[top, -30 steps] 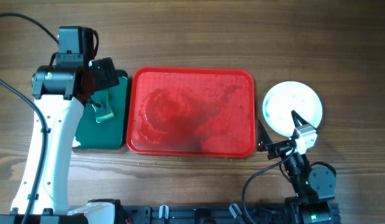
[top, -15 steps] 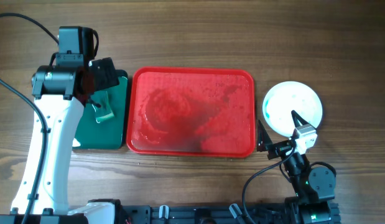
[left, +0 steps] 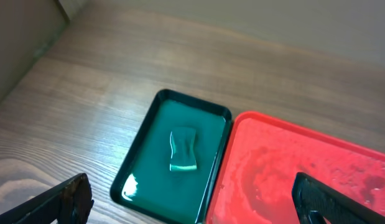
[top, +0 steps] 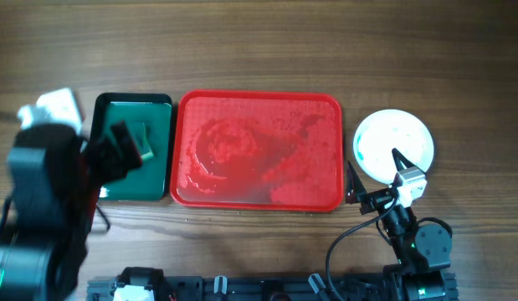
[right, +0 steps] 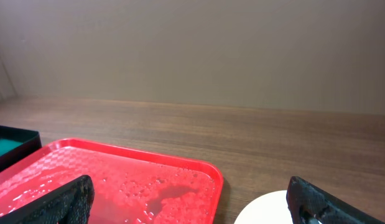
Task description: Clean dirty plates on tray and stack at the side
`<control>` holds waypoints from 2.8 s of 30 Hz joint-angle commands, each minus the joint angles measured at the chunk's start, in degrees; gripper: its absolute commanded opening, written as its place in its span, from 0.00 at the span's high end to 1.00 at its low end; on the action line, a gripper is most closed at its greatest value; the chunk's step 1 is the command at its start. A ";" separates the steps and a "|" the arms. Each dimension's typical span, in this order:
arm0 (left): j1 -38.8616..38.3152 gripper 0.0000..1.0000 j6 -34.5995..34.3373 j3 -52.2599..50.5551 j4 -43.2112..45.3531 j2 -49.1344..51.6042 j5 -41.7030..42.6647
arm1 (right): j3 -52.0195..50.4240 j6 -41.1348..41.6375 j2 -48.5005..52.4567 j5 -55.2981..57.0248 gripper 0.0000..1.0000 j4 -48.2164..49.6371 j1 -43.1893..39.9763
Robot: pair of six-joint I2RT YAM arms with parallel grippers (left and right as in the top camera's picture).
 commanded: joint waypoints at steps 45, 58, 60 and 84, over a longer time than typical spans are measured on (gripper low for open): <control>1.14 0.00 13.42 -78.12 62.77 -51.21 11.13 | -0.07 -0.15 -0.37 -1.18 0.00 0.13 -0.04; 1.14 0.00 12.85 -80.59 64.26 -51.21 11.15 | -0.09 -0.15 -0.37 -1.18 0.00 0.13 -0.02; 1.14 0.00 11.15 -80.59 64.26 -51.21 11.54 | -0.09 -0.13 -0.37 -1.18 0.00 0.13 -0.04; 1.14 0.00 4.11 -80.59 64.26 -51.19 11.54 | -0.09 -0.13 -0.37 -1.18 0.00 0.13 -0.04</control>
